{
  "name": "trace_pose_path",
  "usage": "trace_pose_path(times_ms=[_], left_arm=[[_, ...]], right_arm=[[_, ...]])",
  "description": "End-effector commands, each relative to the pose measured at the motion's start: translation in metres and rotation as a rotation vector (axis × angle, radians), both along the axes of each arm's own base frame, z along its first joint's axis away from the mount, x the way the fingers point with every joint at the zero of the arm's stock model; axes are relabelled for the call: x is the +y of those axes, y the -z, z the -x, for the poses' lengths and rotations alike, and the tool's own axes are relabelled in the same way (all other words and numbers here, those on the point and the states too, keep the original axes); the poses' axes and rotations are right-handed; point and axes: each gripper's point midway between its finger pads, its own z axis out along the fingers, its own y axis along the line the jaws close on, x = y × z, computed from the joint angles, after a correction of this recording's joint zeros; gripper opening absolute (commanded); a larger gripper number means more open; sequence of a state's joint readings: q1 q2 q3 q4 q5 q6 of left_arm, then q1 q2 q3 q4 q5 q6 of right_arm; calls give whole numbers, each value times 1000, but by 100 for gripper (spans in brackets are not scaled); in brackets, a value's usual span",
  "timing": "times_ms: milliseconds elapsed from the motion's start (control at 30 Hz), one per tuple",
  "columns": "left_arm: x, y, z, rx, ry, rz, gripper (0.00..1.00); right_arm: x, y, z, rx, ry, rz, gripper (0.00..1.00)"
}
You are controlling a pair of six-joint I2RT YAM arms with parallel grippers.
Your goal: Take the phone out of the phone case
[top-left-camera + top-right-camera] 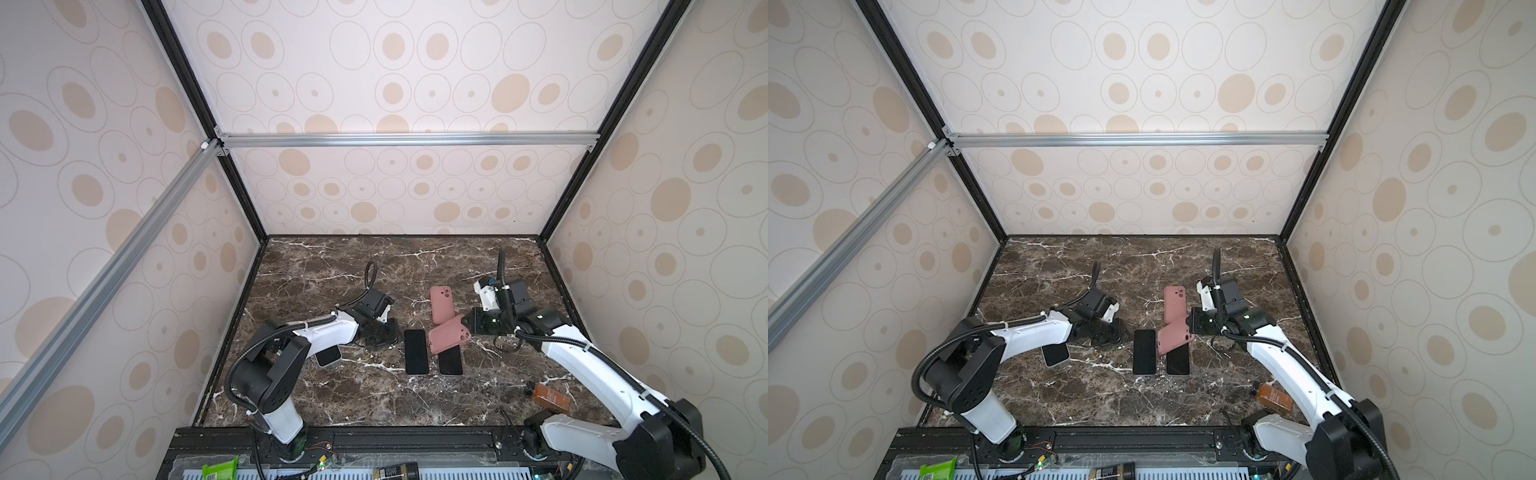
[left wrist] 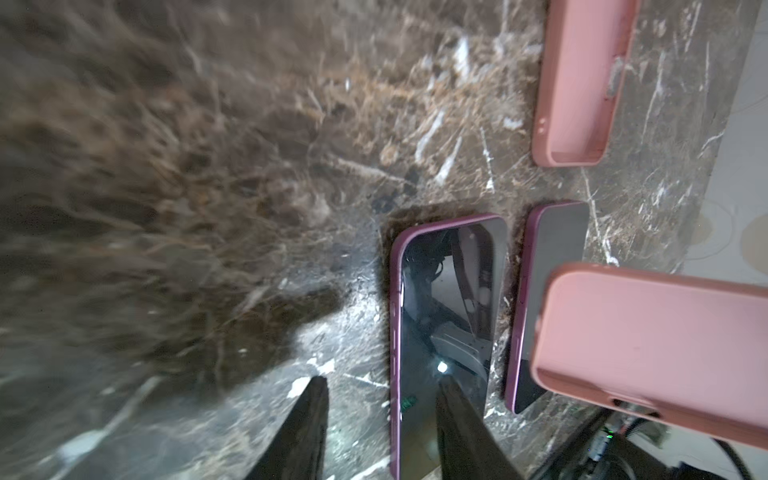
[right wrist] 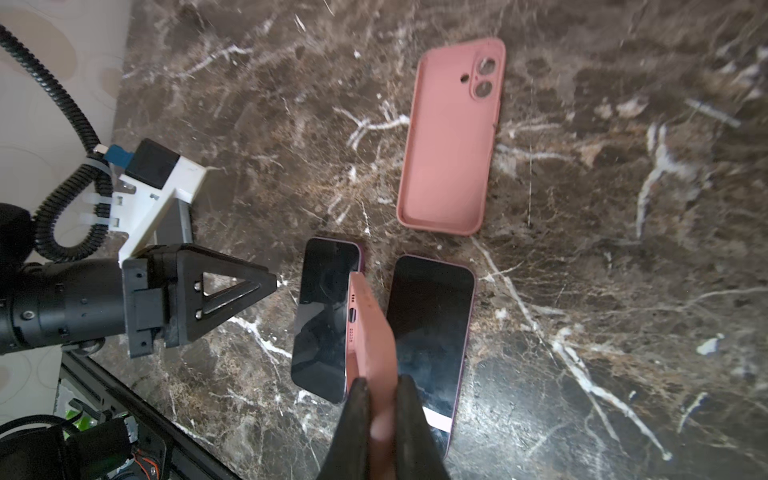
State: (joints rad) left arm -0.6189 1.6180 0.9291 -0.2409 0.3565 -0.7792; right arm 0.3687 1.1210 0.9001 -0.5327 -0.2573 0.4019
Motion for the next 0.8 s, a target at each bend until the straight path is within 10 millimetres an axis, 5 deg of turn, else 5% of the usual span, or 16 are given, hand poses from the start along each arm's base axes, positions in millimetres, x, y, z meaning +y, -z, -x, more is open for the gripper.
trace_pose_path(times_ms=[0,133,333,500,767], left_arm=[[4,-80,-30,-338,56,-43,25],[-5,-162,-24,-673,186,-43,27],[-16,-223,6,-978,328,54,40],[-27,-233,26,-1051,436,89,50],[-53,-216,45,-1018,577,80,53]], right_arm=[[1,-38,1,-131,-79,12,0],[18,-63,12,-149,-225,-22,0],[45,-89,26,-97,-435,-103,0],[59,-101,30,-76,-520,-161,0],[70,-107,34,-57,-592,-221,0]])
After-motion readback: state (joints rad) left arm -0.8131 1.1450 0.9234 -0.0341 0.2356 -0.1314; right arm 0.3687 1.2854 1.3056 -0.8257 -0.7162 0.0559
